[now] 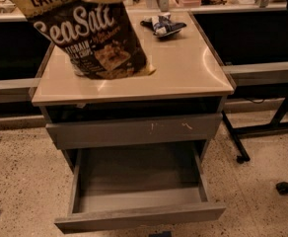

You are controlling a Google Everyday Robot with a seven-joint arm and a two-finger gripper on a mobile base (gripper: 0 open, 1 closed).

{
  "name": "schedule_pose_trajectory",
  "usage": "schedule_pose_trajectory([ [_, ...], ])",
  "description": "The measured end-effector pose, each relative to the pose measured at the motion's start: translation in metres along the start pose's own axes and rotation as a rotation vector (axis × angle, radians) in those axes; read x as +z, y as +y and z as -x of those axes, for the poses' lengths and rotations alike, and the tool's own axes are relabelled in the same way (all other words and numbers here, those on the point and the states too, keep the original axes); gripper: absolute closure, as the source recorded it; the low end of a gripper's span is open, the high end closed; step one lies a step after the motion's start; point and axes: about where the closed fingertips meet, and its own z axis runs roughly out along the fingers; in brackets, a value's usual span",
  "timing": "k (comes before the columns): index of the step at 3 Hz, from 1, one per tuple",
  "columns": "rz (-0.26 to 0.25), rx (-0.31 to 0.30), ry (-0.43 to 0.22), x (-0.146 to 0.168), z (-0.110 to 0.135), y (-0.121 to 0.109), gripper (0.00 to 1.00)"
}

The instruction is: Pick brown chip bag from middle drawer and place on counter

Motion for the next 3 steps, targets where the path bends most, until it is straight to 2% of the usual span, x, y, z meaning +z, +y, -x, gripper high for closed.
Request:
schedule_pose_trajectory([
  [1, -0.033, -0.079, -0.017, 0.013, -0.01, -0.037, 1.0],
  [2, -0.065, -0.041, 0.022, 0.029, -0.05, -0.067, 1.0],
  [3, -0.062, 0.15, 0.082, 0.043, -0.108, -0.076, 1.0],
])
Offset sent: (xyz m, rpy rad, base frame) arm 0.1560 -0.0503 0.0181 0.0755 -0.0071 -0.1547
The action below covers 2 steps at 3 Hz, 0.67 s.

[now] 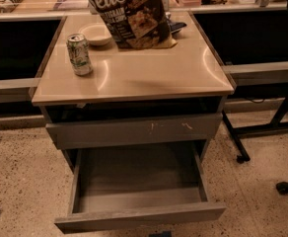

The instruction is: Pick brown chip bag from middle drawer and place on counter

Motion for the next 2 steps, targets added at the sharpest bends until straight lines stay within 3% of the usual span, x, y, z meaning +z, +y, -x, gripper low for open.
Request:
schedule_pose_trajectory([
  [1, 0.014, 0.13, 0.011, 0.0156, -0.0409, -0.0031, 1.0],
  [2, 0.017, 0.134, 0.009, 0.0186, -0.0421, -0.0025, 1.0],
])
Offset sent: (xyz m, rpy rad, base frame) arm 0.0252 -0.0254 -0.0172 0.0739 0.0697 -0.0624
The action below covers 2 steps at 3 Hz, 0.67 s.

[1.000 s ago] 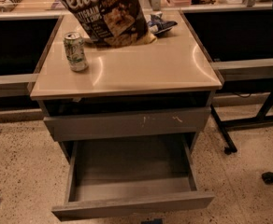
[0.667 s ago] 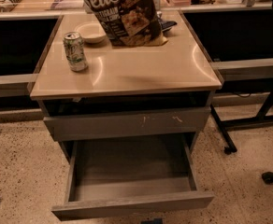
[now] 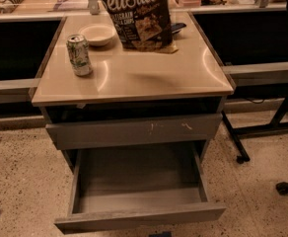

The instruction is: Pick brown chip bag from middle drawer and place on counter

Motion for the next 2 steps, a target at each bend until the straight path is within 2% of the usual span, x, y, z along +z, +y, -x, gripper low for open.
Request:
schedule_pose_trajectory([
  [1, 0.0, 0.019, -0.01, 0.005, -0.003, 0.0, 1.0],
  [2, -0.005, 0.053, -0.062, 0.023, -0.016, 0.002, 1.0],
])
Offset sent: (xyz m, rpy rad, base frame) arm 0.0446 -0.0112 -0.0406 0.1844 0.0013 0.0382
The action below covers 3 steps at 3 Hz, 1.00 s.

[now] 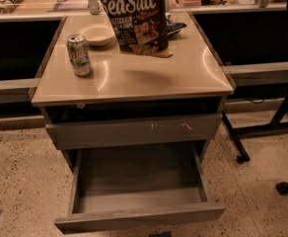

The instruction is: Pick brown chip bag from middle drawer and place on counter

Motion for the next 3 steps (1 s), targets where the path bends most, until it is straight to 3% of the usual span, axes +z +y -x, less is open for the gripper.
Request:
schedule_pose_trajectory([
  [1, -0.03, 0.053, -0.07, 0.019, -0.022, -0.003, 1.0],
  [3, -0.046, 0.166, -0.096, 0.044, -0.074, 0.011, 1.0],
])
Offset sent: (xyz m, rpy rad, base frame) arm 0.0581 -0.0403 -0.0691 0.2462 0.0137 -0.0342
